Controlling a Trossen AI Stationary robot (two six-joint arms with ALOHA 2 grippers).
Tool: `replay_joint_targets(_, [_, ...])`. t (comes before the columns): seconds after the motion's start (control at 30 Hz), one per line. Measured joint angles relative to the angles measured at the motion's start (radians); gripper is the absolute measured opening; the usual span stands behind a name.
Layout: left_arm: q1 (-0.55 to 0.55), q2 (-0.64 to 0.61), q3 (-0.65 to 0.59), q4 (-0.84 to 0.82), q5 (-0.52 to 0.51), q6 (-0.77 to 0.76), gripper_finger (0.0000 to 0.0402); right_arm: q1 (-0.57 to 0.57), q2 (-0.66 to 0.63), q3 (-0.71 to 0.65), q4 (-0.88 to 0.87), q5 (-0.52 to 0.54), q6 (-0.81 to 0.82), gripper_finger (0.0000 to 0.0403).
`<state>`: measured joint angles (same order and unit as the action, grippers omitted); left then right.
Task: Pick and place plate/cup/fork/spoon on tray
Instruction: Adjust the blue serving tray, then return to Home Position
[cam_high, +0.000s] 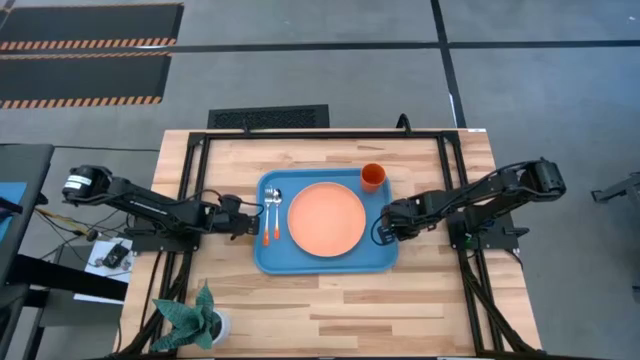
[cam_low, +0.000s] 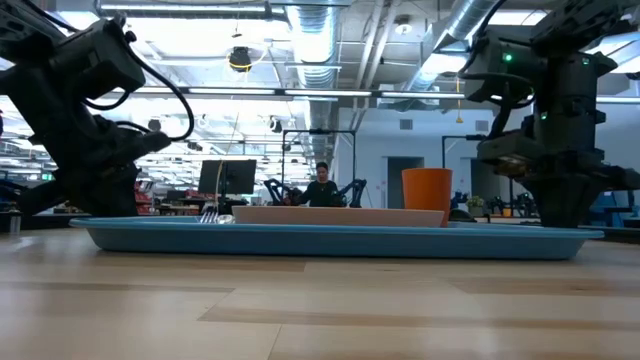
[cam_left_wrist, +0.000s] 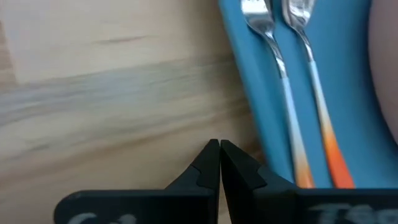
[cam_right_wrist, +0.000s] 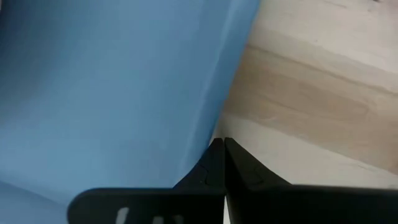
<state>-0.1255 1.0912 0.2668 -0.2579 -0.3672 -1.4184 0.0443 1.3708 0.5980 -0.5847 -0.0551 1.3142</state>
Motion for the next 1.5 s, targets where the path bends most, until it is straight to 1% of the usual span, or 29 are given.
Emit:
replay_joint_targets(0.17, [-0.014, 0.001, -0.001, 0.028, 0.024, -0.002, 0.0, 0.028, 0.0, 0.0, 0.012, 0.0, 0.022, 0.0009])
replay_joint_targets(0.6, [-0.059, 0.001, -0.001, 0.025, 0.003, -0.044, 0.0, 0.071, 0.0, 0.0, 0.009, -0.01, 0.032, 0.001])
replay_joint_targets(0.7, [-0.071, 0.0, -0.001, 0.004, 0.003, -0.044, 0.0, 0.073, -0.002, 0.0, -0.022, -0.01, 0.029, 0.0012])
replay_joint_targets(0.87, [-0.083, -0.04, 0.0, -0.067, 0.03, -0.001, 0.0, 0.074, -0.058, 0.0, -0.107, -0.006, -0.021, 0.0016])
replay_joint_targets(0.97, [-0.083, -0.095, -0.002, -0.101, 0.045, 0.072, 0.0, 0.071, -0.12, 0.0, -0.156, 0.004, -0.071, 0.0015])
replay_joint_targets(1.1, [-0.083, -0.189, -0.002, -0.088, 0.05, 0.21, 0.0, 0.055, -0.213, 0.0, -0.168, 0.004, -0.241, 0.0009])
replay_joint_targets(1.23, [-0.072, -0.303, -0.002, -0.051, 0.101, 0.387, 0.0, 0.012, -0.298, 0.0, -0.123, -0.029, -0.513, 0.0006])
replay_joint_targets(1.37, [-0.03, -0.412, -0.002, 0.022, 0.182, 0.583, 0.0, -0.07, -0.354, 0.0, 0.005, -0.146, -0.796, 0.0008])
replay_joint_targets(1.43, [0.002, -0.455, -0.002, 0.076, 0.231, 0.686, 0.0, -0.127, -0.368, 0.0, 0.09, -0.215, -0.909, 0.0009])
replay_joint_targets(1.5, [0.048, -0.494, -0.019, 0.153, 0.309, 0.771, 0.0, -0.193, -0.37, 0.0, 0.167, -0.276, -0.99, 0.0008])
